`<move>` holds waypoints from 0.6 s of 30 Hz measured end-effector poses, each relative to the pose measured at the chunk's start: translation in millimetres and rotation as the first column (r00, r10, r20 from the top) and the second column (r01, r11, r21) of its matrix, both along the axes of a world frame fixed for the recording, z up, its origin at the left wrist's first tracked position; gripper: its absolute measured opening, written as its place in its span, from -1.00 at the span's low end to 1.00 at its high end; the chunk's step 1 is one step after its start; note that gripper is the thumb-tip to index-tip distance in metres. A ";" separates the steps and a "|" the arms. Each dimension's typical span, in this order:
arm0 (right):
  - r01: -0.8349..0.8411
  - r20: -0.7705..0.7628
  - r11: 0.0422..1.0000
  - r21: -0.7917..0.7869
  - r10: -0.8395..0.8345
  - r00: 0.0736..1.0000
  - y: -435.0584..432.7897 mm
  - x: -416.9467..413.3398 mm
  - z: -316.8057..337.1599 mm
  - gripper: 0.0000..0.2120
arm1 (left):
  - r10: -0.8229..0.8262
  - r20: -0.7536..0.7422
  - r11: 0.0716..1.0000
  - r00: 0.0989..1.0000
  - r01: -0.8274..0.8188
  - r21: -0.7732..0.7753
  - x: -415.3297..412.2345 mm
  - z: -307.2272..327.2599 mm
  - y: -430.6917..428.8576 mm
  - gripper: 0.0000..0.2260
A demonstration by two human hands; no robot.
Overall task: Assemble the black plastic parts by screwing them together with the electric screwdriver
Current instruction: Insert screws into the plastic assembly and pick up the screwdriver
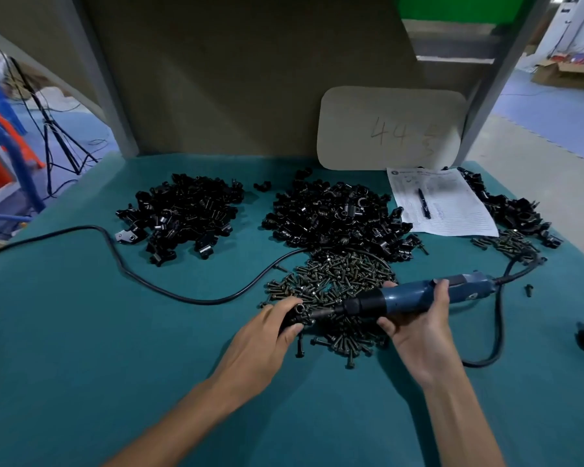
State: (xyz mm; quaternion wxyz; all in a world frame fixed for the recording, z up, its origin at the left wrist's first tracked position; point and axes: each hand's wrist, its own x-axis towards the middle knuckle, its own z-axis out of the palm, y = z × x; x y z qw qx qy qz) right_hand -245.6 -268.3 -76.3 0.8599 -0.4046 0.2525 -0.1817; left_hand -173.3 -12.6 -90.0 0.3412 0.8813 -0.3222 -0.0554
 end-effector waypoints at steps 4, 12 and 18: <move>-0.005 0.005 1.000 0.002 0.005 1.000 -0.2 -0.1 -0.4 -0.30 | -0.006 0.013 1.000 1.000 0.005 0.023 0.1 1.3 0.7 -0.65; -0.027 0.035 0.999 0.036 0.026 0.999 -3.8 -4.1 -6.9 -0.17 | -0.052 0.017 0.998 0.998 0.052 0.044 -0.1 5.1 1.8 -0.63; -0.039 0.077 0.997 0.060 0.034 0.996 -1.8 -5.5 -5.0 -0.30 | -0.065 -0.010 0.997 0.998 0.065 0.029 1.8 5.3 2.4 -0.60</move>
